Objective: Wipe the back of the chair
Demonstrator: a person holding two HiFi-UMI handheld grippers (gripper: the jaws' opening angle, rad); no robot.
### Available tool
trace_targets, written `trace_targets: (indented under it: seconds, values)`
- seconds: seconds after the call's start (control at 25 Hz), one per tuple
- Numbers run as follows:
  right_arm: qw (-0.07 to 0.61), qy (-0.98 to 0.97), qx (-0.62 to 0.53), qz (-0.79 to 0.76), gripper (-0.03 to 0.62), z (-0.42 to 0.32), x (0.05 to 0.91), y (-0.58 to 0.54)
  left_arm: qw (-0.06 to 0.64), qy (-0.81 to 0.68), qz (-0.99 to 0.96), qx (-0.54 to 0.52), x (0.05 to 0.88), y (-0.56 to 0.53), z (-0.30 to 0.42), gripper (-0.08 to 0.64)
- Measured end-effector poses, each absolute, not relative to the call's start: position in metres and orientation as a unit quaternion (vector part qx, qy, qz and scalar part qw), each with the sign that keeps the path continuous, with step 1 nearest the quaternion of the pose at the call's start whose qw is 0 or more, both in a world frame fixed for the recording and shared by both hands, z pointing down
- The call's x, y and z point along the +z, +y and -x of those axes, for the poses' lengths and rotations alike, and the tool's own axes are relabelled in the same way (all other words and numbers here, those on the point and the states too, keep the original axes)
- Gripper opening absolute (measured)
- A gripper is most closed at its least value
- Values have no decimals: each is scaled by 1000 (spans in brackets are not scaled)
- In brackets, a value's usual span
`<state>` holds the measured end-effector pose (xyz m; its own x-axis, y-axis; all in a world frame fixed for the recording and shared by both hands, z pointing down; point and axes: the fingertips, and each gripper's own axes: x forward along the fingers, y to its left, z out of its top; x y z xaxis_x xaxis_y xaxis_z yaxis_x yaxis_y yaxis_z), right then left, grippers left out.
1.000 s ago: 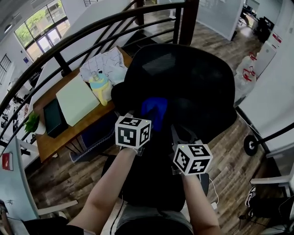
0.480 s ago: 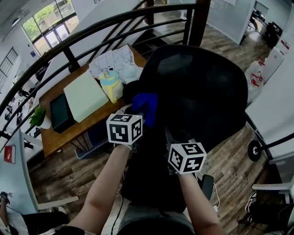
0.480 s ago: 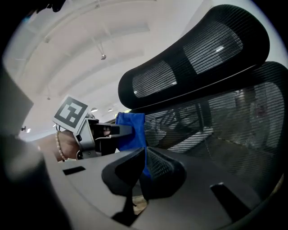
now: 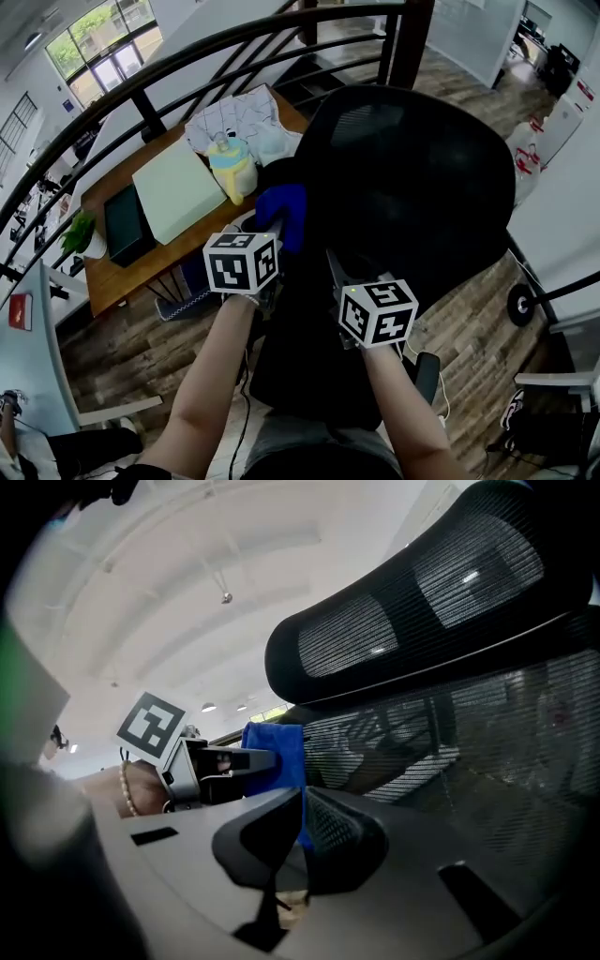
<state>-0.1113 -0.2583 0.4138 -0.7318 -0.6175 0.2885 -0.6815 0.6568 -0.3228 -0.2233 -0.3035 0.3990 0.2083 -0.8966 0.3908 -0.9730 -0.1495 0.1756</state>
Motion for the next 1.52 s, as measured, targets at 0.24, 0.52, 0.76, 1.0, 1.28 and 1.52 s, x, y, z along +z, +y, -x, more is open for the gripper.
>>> trace_targets:
  seconds: [0.24, 0.52, 0.76, 1.0, 1.28, 1.52]
  values:
    - [77, -899, 216, -373, 31, 97, 419, -258, 206, -607, -762, 90, 402, -294, 211, 74]
    - [67, -882, 228, -406, 31, 64, 423, -252, 204, -568, -792, 99, 403, -284, 167, 74]
    - [52, -859, 239, -449, 31, 16, 429, -241, 182, -505, -834, 125, 412, -270, 100, 74]
    - [36, -832, 243, -498, 31, -47, 433, -229, 181, -436, -871, 137, 423, -257, 20, 74]
    - [23, -788, 255, -560, 31, -124, 449, -213, 192, -366, -896, 166, 450, -240, -67, 74]
    - [22, -760, 266, -593, 31, -170, 465, -204, 206, -327, -902, 192, 474, -237, -122, 74]
